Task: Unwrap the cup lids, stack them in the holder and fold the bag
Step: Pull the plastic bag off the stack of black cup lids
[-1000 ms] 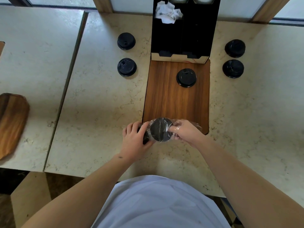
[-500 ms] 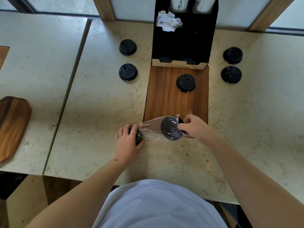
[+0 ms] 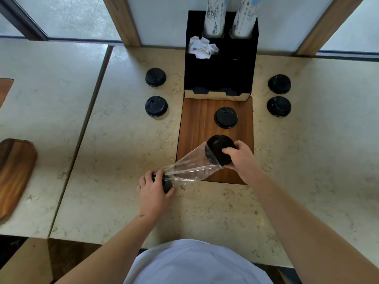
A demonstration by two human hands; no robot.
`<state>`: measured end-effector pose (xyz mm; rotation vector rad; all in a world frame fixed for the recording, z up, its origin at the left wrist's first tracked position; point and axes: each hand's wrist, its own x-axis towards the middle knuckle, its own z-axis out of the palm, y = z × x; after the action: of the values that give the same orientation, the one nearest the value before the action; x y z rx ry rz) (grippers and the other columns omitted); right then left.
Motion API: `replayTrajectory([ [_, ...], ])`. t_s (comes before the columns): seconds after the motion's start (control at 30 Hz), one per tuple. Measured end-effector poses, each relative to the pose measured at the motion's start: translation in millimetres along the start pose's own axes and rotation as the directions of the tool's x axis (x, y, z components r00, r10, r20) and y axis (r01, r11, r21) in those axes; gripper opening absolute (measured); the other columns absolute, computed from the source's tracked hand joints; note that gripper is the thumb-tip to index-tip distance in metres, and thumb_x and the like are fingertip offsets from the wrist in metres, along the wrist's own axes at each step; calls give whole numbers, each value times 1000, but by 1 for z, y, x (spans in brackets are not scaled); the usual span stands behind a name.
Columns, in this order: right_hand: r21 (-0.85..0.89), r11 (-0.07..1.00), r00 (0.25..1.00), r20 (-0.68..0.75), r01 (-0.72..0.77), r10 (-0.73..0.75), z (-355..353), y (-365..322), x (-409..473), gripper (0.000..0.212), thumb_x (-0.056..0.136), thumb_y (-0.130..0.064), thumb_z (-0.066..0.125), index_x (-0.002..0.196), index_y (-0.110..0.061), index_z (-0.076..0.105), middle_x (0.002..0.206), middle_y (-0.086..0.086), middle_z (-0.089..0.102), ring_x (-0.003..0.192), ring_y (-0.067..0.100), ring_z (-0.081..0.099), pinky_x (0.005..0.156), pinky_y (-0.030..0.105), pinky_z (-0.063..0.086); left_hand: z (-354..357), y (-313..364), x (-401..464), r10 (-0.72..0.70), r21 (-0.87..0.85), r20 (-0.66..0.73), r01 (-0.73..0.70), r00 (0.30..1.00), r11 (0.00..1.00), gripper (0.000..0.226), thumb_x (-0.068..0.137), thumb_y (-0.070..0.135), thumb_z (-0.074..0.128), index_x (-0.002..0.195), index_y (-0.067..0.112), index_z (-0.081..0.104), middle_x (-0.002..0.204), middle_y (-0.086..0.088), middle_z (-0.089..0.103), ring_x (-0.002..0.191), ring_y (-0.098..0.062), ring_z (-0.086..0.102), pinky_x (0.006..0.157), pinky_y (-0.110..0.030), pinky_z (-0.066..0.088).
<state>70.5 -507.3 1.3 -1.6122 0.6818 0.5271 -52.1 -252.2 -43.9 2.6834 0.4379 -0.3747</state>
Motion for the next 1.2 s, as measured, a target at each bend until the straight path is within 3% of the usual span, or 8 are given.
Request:
replayTrajectory([
  [0.1,320,944,996,75,-79,58,-5,-17,2,26,92,-9,61,116,-13,53,124,14,52,110,38,60,73,51,64,-2,-3,2,-17,-7,2,17,1000,1000,67,84,47,75,140,18,54,143,-17,48,132,-40,38,107,-52,38],
  [0.2,602,774,969,240,-198,61,-6,-33,9,43,89,-2,58,128,-17,50,135,22,48,118,50,58,81,62,59,-4,3,10,-28,-43,-9,27,1000,999,67,85,49,73,139,15,52,143,-16,48,132,-39,38,106,-52,39],
  [0.37,789,567,929,354,-237,-105,9,-67,23,57,91,1,57,142,-21,46,145,29,45,120,57,58,89,66,54,-9,16,37,-83,-37,-27,82,996,996,69,85,58,68,140,19,50,142,-11,46,131,-36,38,103,-49,40],
  [0.63,900,276,835,422,-338,-354,29,-117,34,61,99,-52,59,148,-16,53,145,23,56,125,50,59,92,61,54,-8,17,69,-127,-32,-51,126,991,992,69,81,67,64,136,27,51,132,-6,54,124,-33,46,97,-51,42],
  [0.8,885,221,754,466,-411,-462,49,-128,29,77,96,-54,62,158,-17,34,158,14,41,139,37,48,100,54,53,-6,13,68,-106,-26,-34,105,994,994,69,80,67,65,137,30,50,133,-4,53,125,-31,45,98,-52,41],
  [0.9,846,193,695,521,-497,-496,58,-129,28,91,92,-62,63,161,-14,25,163,18,30,147,43,34,108,58,46,-7,13,67,-106,-25,-26,105,994,994,69,81,67,64,138,30,49,136,-2,52,126,-30,43,100,-51,40],
  [1.0,799,201,623,575,-567,-530,64,-128,33,94,92,-68,59,159,-9,28,166,18,23,150,44,28,108,62,44,-9,13,67,-100,-27,-25,99,995,995,70,82,67,63,139,30,49,136,-2,51,127,-29,42,100,-49,40],
  [1.2,773,307,558,619,-555,-552,64,-137,35,77,92,-62,56,147,-11,42,158,15,27,138,34,40,90,49,58,-12,15,66,-97,-19,-32,96,995,995,70,82,67,64,140,31,48,136,-1,51,127,-28,42,99,-47,39],
])
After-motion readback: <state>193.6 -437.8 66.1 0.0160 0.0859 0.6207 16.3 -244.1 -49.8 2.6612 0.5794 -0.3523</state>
